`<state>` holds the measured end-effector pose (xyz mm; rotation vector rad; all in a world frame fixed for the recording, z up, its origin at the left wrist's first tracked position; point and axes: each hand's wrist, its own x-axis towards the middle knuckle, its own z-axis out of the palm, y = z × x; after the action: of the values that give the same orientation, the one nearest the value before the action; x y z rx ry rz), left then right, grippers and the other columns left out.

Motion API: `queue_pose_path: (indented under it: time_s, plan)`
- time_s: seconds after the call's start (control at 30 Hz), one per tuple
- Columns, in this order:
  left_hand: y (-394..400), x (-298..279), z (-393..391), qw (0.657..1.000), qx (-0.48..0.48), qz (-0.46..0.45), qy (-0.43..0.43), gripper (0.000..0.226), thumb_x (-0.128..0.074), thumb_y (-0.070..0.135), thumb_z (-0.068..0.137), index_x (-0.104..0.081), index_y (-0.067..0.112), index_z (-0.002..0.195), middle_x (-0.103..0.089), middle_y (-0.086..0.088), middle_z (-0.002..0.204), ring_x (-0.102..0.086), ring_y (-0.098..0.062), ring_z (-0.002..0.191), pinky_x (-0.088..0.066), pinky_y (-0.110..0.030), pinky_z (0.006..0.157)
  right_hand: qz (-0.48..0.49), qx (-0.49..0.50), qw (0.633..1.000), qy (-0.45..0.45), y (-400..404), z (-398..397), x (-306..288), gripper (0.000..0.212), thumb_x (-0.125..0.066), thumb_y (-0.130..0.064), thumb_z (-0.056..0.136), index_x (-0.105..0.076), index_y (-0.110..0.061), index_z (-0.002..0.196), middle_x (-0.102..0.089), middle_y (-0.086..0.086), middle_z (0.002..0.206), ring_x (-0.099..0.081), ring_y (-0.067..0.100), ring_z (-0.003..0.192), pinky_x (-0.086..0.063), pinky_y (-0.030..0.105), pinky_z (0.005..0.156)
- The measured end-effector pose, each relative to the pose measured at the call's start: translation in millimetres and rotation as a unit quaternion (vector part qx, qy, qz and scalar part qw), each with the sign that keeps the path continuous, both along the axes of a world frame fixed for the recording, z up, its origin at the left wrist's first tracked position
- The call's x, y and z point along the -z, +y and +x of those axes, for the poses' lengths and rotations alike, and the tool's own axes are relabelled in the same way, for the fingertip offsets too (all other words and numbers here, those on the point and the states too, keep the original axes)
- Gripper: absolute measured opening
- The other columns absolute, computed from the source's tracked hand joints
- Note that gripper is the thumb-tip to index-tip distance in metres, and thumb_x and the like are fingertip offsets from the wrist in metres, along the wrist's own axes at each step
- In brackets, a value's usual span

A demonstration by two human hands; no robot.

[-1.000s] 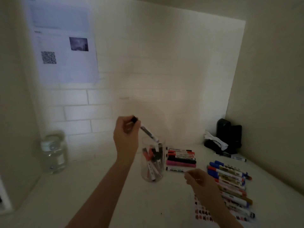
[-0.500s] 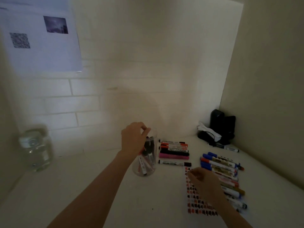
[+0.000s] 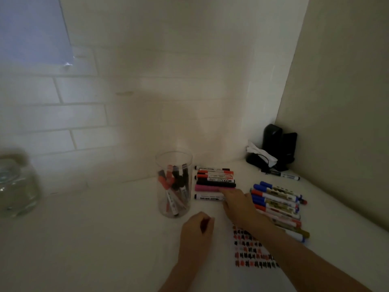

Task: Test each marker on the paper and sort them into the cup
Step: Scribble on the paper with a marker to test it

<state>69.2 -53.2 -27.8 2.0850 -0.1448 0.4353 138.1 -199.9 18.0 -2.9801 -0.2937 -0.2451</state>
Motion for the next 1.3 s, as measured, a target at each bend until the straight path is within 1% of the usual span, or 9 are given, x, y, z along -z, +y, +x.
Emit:
queue_pose_path:
  time_s: [0.3,0.37,0.47,0.63,0.77,0.93,1.07,1.2,1.3]
  plan:
    - [2.3,0.6,0.3,1.000,0.014,-0.007,-0.012,0.022,-0.061,0.022,0.090,-0.055,0.016,0.070,-0.053,0.008,0.064,-0.048,-0.007,0.061,-0.037,-0.015,0.059,-0.119,0.017,0.992,-0.043,7.0,-4.1,-2.3,0.030,-0.045,-0.038,0.096,-0.062,-0.024,0.117,-0.054,0.001,0.120,-0.043,0.023,0.116,-0.029,0.038,0.095]
    - [3.8,-0.8,-1.0,1.000,0.013,-0.005,-0.015,0.023,-0.062,0.022,0.090,-0.053,0.017,0.069,-0.051,0.009,0.062,-0.047,-0.007,0.060,-0.036,-0.016,0.059,-0.024,0.002,0.995,-0.099,2.8,-19.3,-19.2,0.023,-0.050,-0.036,0.095,-0.063,-0.024,0.110,-0.060,-0.001,0.107,-0.051,0.020,0.103,-0.033,0.036,0.088]
    - [4.9,-1.1,-0.6,1.000,0.009,-0.005,-0.012,0.022,-0.062,0.023,0.090,-0.054,0.015,0.070,-0.056,0.006,0.065,-0.052,-0.009,0.063,-0.040,-0.018,0.062,0.247,0.026,0.963,-0.102,-14.1,-60.9,-47.8,0.011,-0.057,-0.031,0.094,-0.059,-0.020,0.093,-0.060,-0.006,0.075,-0.055,0.010,0.064,-0.040,0.018,0.060]
    - [4.4,-3.6,-4.1,1.000,0.018,0.010,-0.001,0.020,-0.059,0.023,0.092,-0.058,0.013,0.076,-0.060,0.004,0.071,-0.056,-0.010,0.068,-0.041,-0.018,0.064,0.577,0.124,0.802,0.090,-50.9,-131.4,-50.3,0.014,-0.060,-0.019,0.093,-0.068,-0.008,0.090,-0.066,0.007,0.072,-0.057,0.015,0.059,-0.044,0.021,0.052]
    - [-13.8,-21.6,-20.9,0.997,0.069,0.038,-0.004,0.015,-0.051,0.027,0.097,-0.059,0.019,0.088,-0.062,0.005,0.084,-0.056,-0.009,0.078,-0.041,-0.016,0.069,0.673,0.141,0.713,0.139,-68.7,-162.1,-33.7,0.017,-0.063,-0.021,0.090,-0.069,-0.007,0.094,-0.065,0.008,0.076,-0.051,0.015,0.063,-0.040,0.026,0.056]
    - [-57.8,-39.5,-65.5,0.977,0.192,0.063,-0.062,0.025,-0.044,0.040,0.098,-0.058,0.026,0.111,-0.059,0.010,0.105,-0.053,-0.001,0.093,-0.042,-0.008,0.078,0.677,0.161,0.712,0.100,-68.9,-178.9,-21.5,0.023,-0.068,-0.030,0.085,-0.068,-0.006,0.085,-0.061,0.006,0.069,-0.050,0.014,0.060,-0.040,0.026,0.055]
    - [-71.7,-31.2,-77.2,0.963,0.213,0.123,-0.111,0.032,-0.045,0.042,0.097,-0.057,0.022,0.119,-0.060,0.005,0.112,-0.054,-0.006,0.099,-0.046,-0.019,0.088,0.695,0.151,0.698,0.085,-66.4,-184.4,-19.2,0.027,-0.066,-0.029,0.088,-0.068,-0.002,0.083,-0.061,0.007,0.065,-0.050,0.013,0.055,-0.040,0.026,0.053]
    - [-74.0,-35.8,-78.8,0.959,0.226,0.137,-0.106,0.027,-0.049,0.030,0.098,-0.061,0.014,0.115,-0.064,0.001,0.105,-0.056,-0.008,0.089,-0.037,-0.007,0.079,0.677,0.149,0.717,0.074,-70.0,-190.2,-16.7,0.031,-0.062,-0.030,0.090,-0.070,0.000,0.085,-0.066,0.011,0.065,-0.055,0.014,0.054,-0.046,0.026,0.055]
    - [-70.4,-45.3,-82.4,0.951,0.274,0.134,-0.054,0.018,-0.048,0.027,0.099,-0.062,0.016,0.100,-0.056,0.010,0.081,-0.047,0.000,0.068,-0.034,-0.008,0.066,0.659,0.148,0.735,0.066,-75.2,-197.8,-16.9,0.030,-0.062,-0.029,0.089,-0.071,-0.004,0.075,-0.065,0.009,0.060,-0.053,0.014,0.051,-0.043,0.026,0.052]
